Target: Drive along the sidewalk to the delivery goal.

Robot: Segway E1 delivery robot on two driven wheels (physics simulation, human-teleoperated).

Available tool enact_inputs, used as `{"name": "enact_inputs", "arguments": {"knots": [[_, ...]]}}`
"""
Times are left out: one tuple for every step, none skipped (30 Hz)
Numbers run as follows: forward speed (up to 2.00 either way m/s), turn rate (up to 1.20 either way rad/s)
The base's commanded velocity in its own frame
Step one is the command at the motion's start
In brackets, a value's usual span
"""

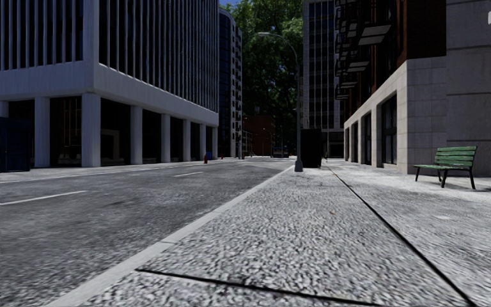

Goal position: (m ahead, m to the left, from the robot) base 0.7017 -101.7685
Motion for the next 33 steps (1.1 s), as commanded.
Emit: {"name": "enact_inputs", "arguments": {"knots": [[1.97, -0.44], [1.97, -0.44], [1.97, -0.44], [1.97, -0.44], [1.97, -0.44], [1.97, -0.45], [1.97, -0.45], [1.97, -0.45], [1.97, -0.46], [1.97, -0.46], [1.97, -0.47], [1.97, -0.48], [1.97, -0.48], [1.97, -0.48], [1.97, -0.48], [1.97, -0.48], [1.97, -0.48], [1.97, -0.48], [1.97, -0.48], [1.97, -0.48], [1.97, -0.48], [1.97, -0.48], [1.97, -0.48], [1.97, -0.48], [1.97, -0.48], [1.97, -0.48], [1.97, -0.48], [1.97, -0.48], [1.97, -0.48], [1.97, -0.48], [1.97, -0.48], [1.97, -0.37], [1.97, 0.0]]}}
